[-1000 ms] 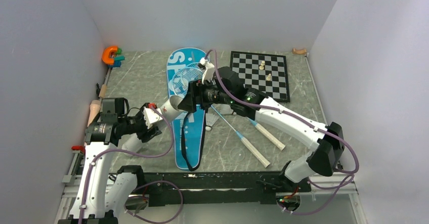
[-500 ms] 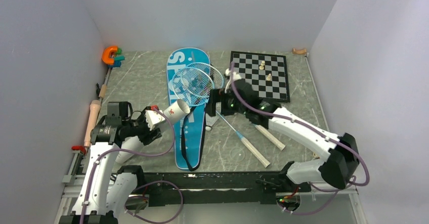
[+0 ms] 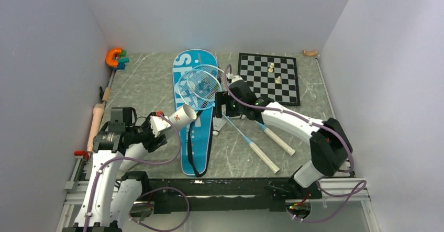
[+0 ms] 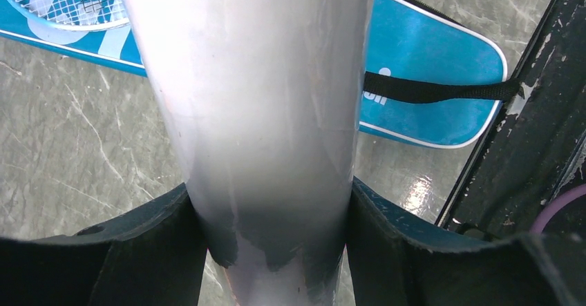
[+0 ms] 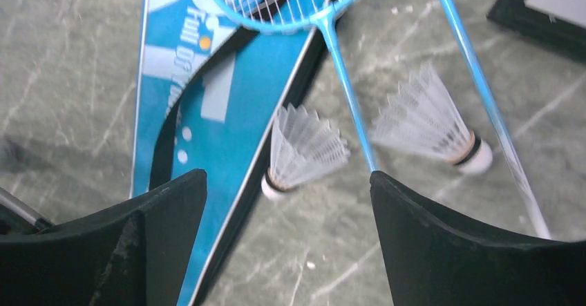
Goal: Pack up the badminton gear
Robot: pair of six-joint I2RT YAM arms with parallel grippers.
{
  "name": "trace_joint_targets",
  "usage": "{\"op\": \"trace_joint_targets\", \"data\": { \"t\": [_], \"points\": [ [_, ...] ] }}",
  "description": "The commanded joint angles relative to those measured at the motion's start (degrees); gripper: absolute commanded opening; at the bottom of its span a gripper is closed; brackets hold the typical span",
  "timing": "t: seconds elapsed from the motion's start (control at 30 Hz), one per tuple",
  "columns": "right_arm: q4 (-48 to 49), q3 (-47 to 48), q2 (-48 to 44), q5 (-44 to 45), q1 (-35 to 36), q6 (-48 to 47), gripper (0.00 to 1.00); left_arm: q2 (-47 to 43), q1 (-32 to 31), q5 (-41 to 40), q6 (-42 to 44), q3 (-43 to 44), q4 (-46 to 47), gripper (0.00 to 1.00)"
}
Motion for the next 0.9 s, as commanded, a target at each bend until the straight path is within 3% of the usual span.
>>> {"op": "trace_joint_targets", "data": {
  "t": [0.0, 0.37, 0.87],
  "points": [
    [6.98, 5.01, 6.09, -6.27, -1.39, -4.66, 0.88, -0.74, -0.1, 1.41, 0.51, 0.39, -1.57, 0.48],
    [11.15, 4.21, 13.43, -13.51, -2.28, -5.5, 0.69, -1.43, -0.1, 1.7, 2.14, 0.33, -3.3, 0.48],
    [12.89, -6.45, 4.38, -16.59, -2.33, -2.63, 0.43, -1.24, -0.09, 1.8, 2.24, 0.83, -3.36, 0.48]
  ]
}}
